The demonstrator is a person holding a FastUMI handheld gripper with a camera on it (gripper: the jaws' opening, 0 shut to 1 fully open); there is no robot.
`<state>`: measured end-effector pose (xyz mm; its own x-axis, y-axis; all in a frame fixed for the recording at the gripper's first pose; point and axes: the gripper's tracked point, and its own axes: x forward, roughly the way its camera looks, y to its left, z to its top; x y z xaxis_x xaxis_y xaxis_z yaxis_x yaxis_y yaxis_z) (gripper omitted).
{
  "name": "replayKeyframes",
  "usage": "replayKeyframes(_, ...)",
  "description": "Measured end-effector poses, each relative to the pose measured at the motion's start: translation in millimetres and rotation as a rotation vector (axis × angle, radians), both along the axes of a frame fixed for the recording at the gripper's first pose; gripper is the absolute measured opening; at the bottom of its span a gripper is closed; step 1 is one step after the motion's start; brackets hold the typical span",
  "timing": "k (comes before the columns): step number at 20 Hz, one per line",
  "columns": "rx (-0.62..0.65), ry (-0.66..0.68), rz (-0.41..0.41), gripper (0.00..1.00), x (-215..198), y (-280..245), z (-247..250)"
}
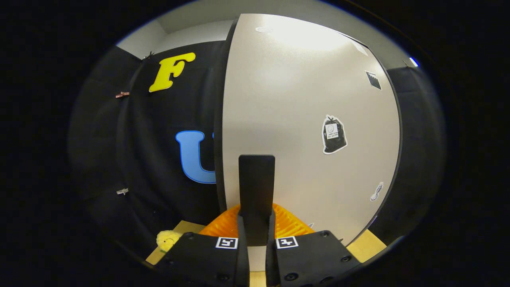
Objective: Open the shoe cabinet door, grab the shoes and put them into the shoe cabinet, then close the shoe cabinet door.
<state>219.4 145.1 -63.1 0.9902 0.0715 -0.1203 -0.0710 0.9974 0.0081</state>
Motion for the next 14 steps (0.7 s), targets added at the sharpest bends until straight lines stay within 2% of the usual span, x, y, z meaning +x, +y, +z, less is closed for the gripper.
replayKeyframes(3, -0.023, -0.015, 0.002, 0.2, -25, -5, 8)
replayKeyframes(4, -0.013, -0.02, 0.011, 0.16, -32, -6, 11)
replayKeyframes(9, 0.004, -0.012, 0.058, 0.16, -72, -28, 18)
replayKeyframes(14, 0.018, -0.011, 0.057, 0.16, -107, -58, 21)
